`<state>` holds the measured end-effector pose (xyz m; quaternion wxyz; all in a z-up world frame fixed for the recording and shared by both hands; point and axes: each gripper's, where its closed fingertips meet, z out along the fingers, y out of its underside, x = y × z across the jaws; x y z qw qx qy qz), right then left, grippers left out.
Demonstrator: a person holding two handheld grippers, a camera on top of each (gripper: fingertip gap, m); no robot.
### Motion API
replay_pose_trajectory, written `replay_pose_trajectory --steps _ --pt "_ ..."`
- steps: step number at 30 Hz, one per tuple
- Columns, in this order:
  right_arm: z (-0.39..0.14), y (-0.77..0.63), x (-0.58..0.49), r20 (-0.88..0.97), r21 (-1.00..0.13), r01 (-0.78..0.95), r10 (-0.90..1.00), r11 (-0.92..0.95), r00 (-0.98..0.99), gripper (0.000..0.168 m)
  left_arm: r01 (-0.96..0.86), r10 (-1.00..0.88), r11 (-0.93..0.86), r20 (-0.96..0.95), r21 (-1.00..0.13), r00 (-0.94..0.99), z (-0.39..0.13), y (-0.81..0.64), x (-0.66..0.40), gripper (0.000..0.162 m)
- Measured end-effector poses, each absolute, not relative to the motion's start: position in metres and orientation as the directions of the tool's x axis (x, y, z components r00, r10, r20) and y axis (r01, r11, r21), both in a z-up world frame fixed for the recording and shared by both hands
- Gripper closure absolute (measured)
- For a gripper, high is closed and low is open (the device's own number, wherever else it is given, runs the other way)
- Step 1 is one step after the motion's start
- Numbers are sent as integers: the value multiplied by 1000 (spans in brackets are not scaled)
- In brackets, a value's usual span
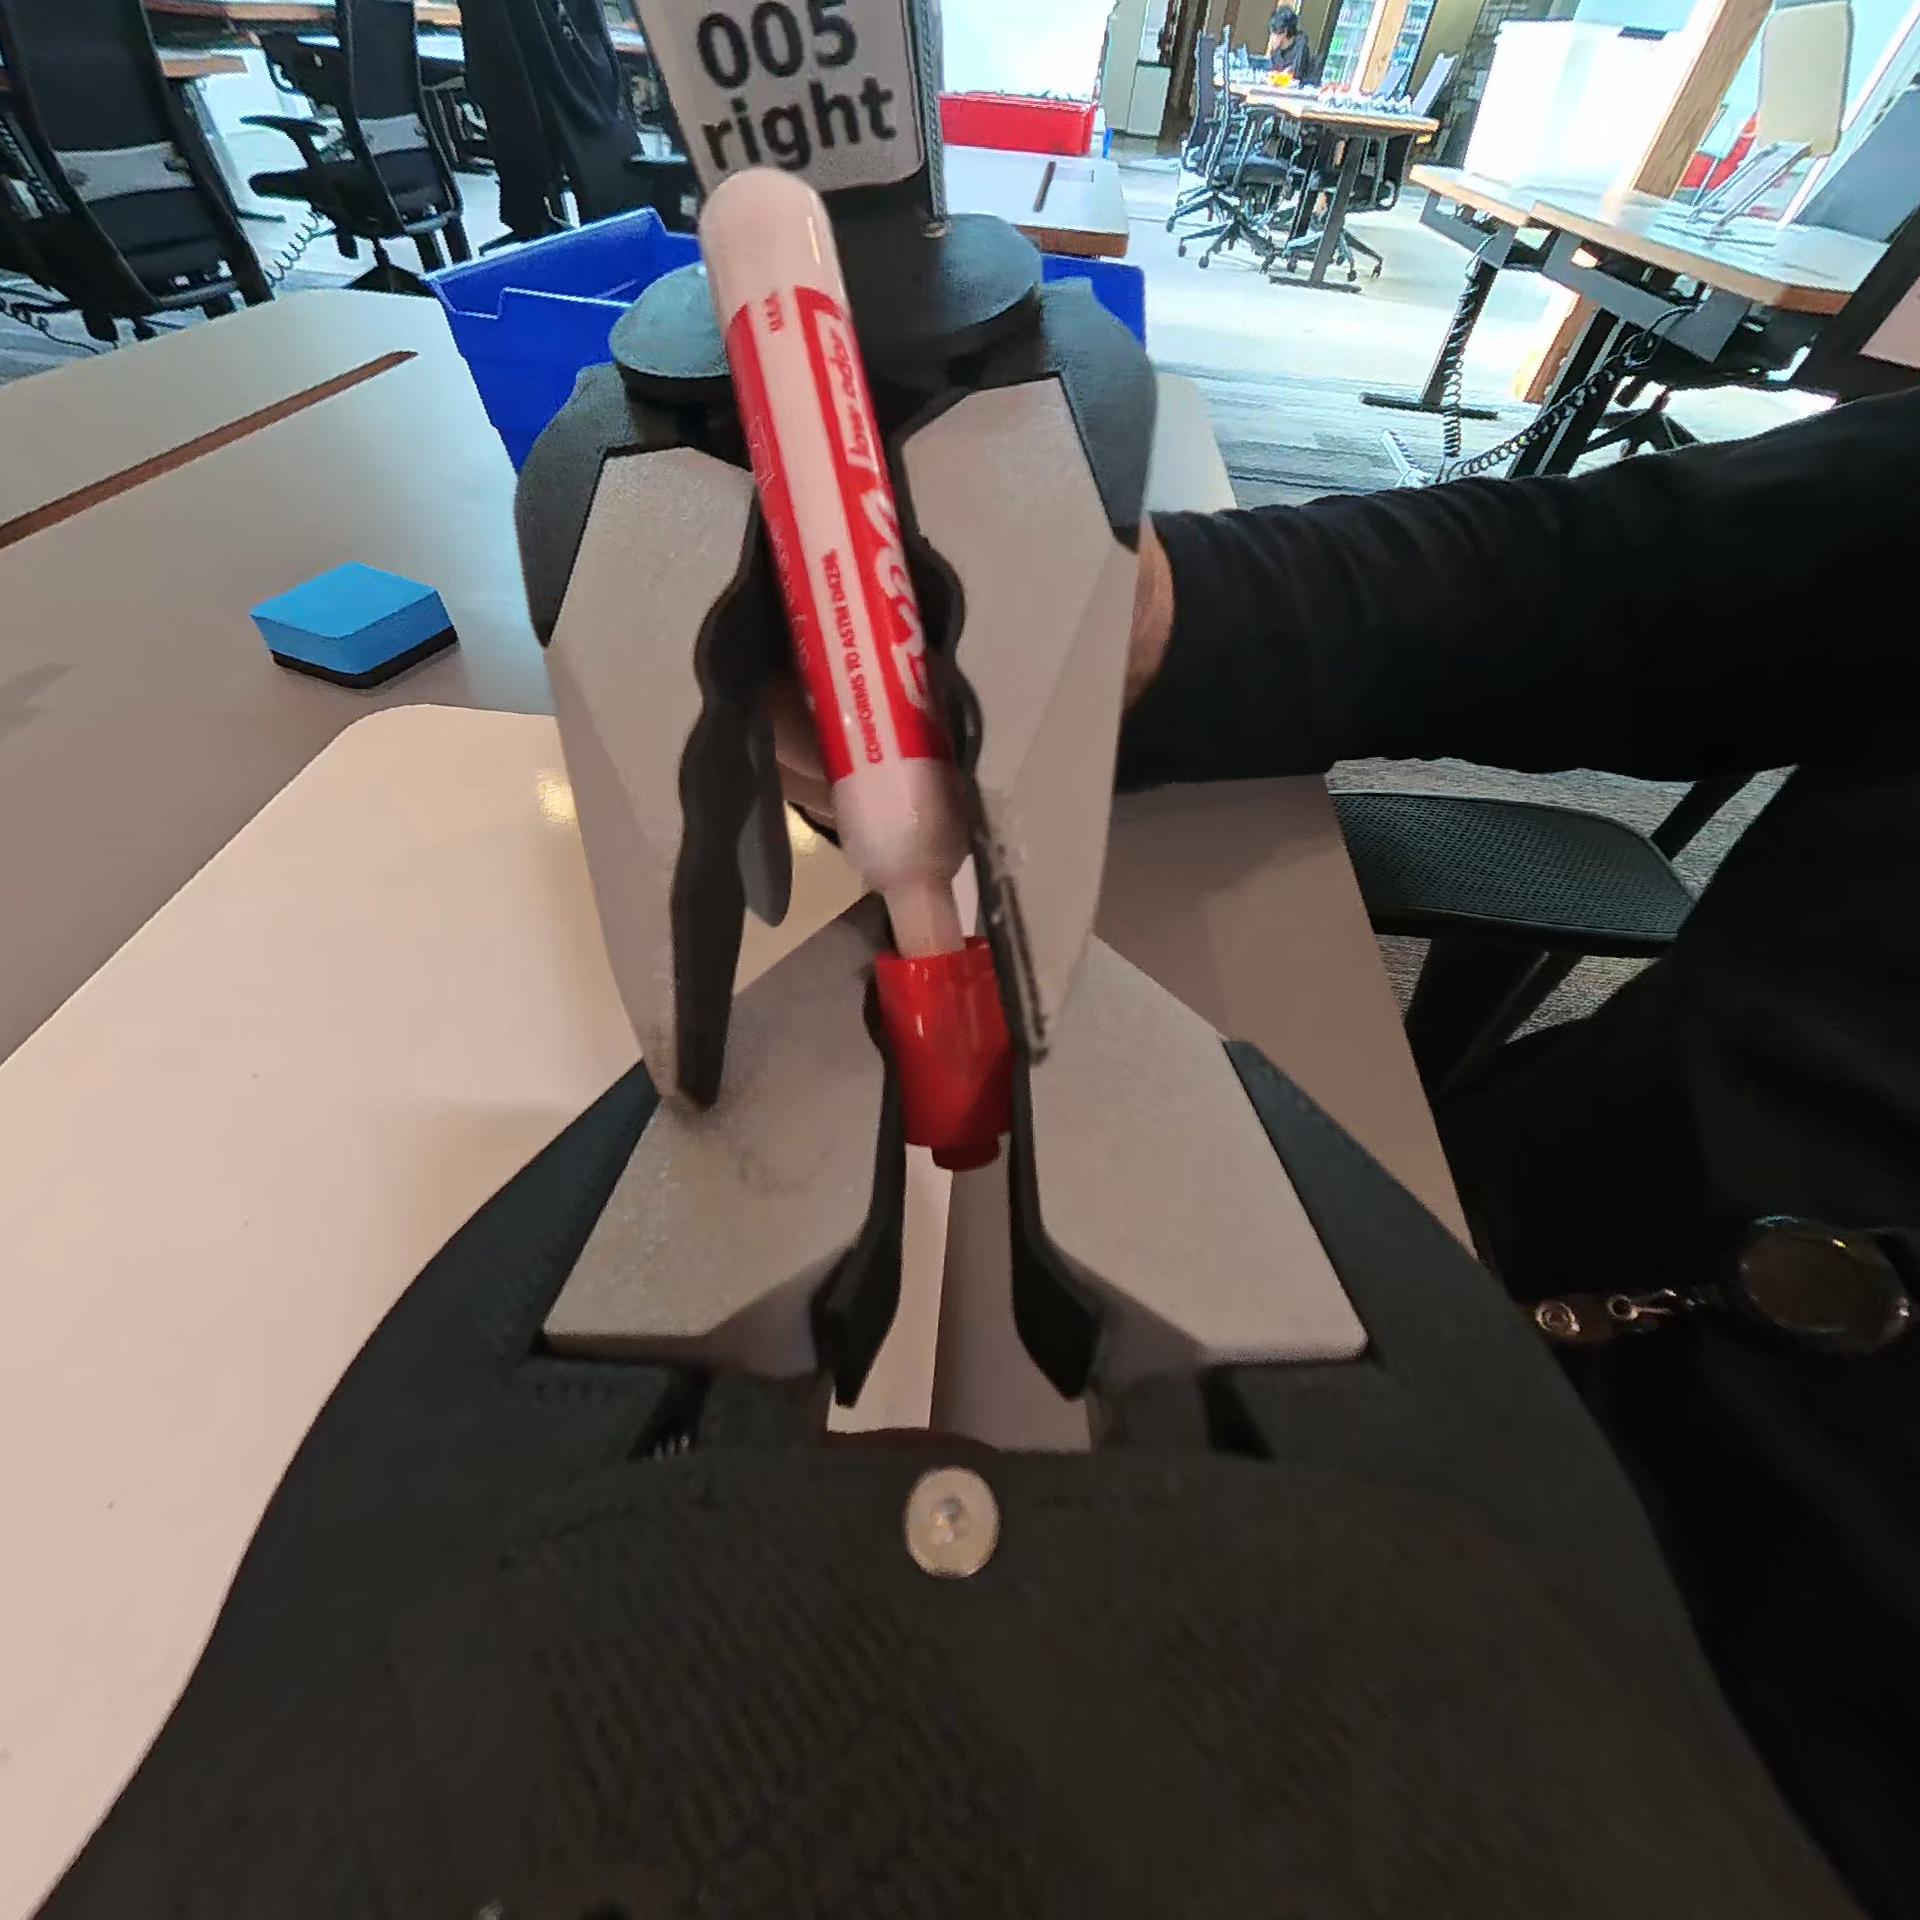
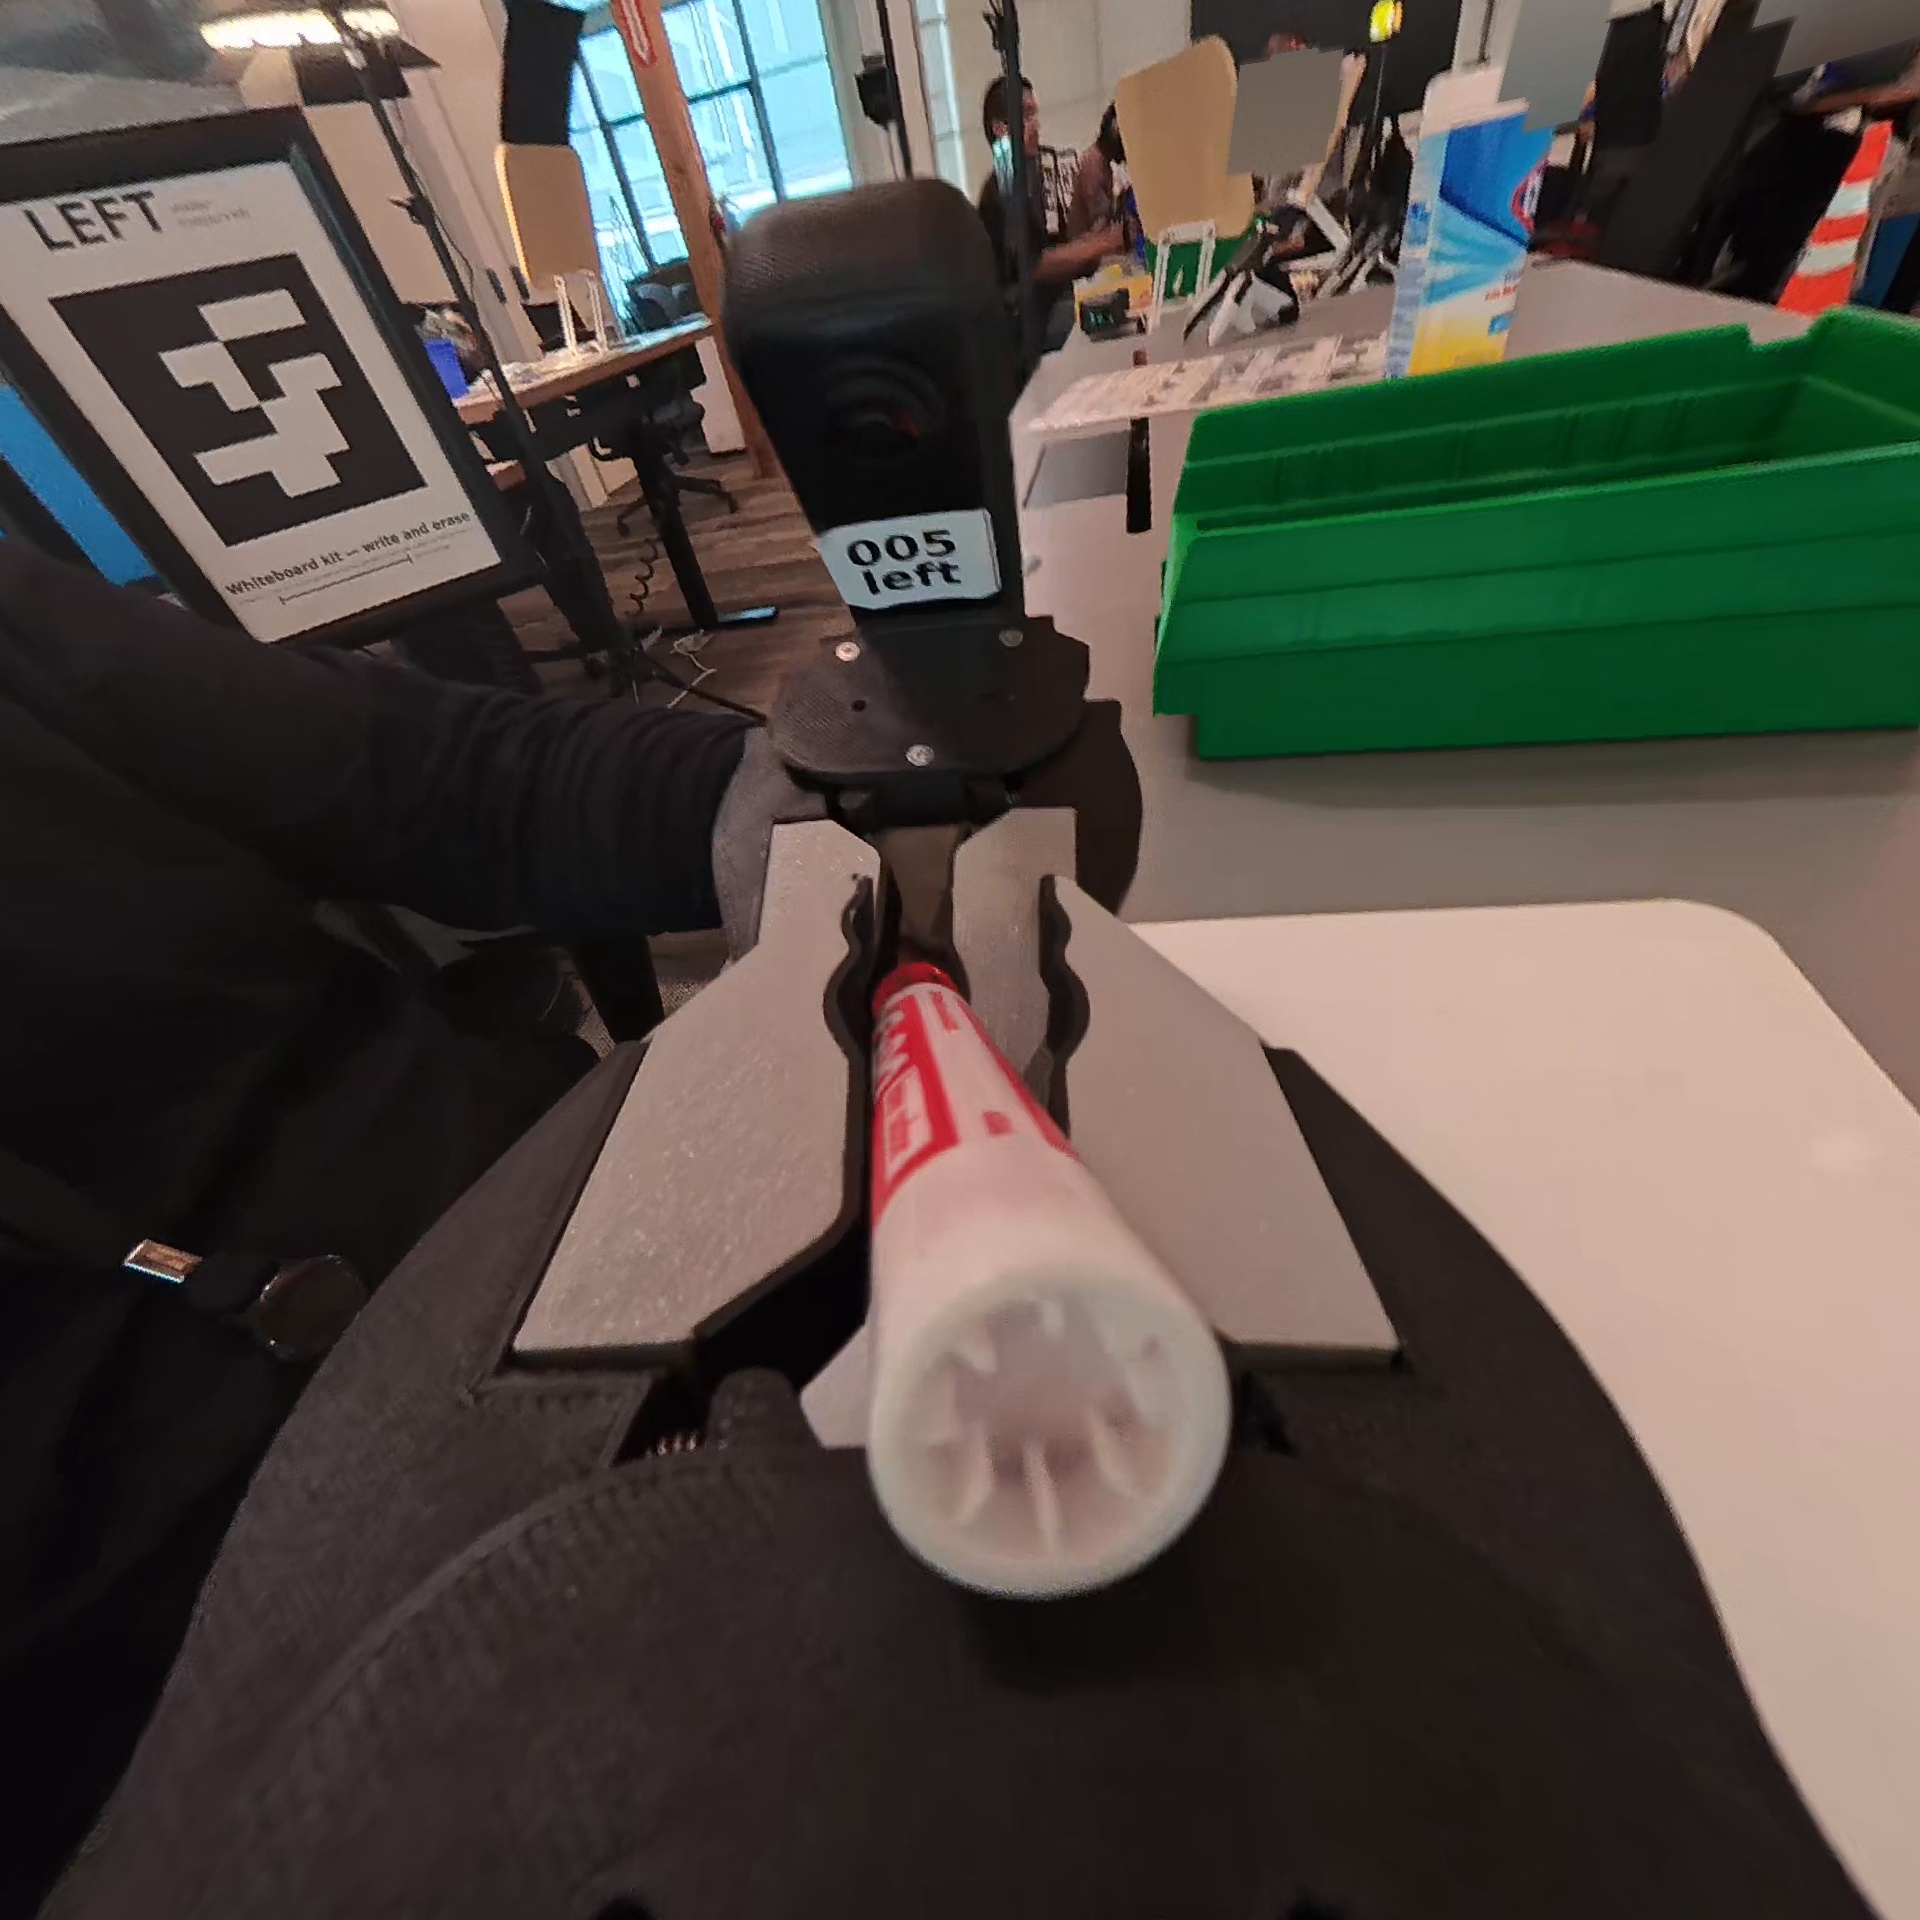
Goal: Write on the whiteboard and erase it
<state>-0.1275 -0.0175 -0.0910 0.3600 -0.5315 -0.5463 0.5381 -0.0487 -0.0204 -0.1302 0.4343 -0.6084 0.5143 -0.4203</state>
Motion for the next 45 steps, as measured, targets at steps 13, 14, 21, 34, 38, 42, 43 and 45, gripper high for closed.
replay_pose_trajectory --steps 13,14,21,34,38,42,43,45 --pt "-92 -23 -121 -205 -961 227 955 -155 -213 136 -260 -991 -104 77 -960 112 -130 -21 -50 150" --pt "-92 -23 -121 -206 -961 228 955 -156 -214 136 -260 -991 -103 76 -960 114 -130 -21 -51 150" --pt "-89 -20 -120 -207 -963 213 956 -163 -206 136 -265 -990 -109 80 -958 115 -131 -21 -51 150" --pt "-87 -21 -119 -216 -964 201 953 -174 -213 135 -269 -990 -106 76 -957 119 -132 -20 -51 150" --pt "-84 -21 -118 -216 -966 189 953 -177 -214 135 -269 -990 -107 78 -957 118 -132 -21 -51 149" --pt "-82 -21 -117 -213 -968 181 953 -176 -215 134 -271 -990 -105 76 -957 117 -133 -21 -51 150" --pt "-82 -21 -117 -213 -968 180 953 -176 -215 134 -270 -990 -106 77 -957 117 -133 -21 -51 150" --pt "-82 -21 -117 -214 -968 180 953 -176 -216 133 -266 -990 -105 75 -958 121 -132 -20 -51 150"
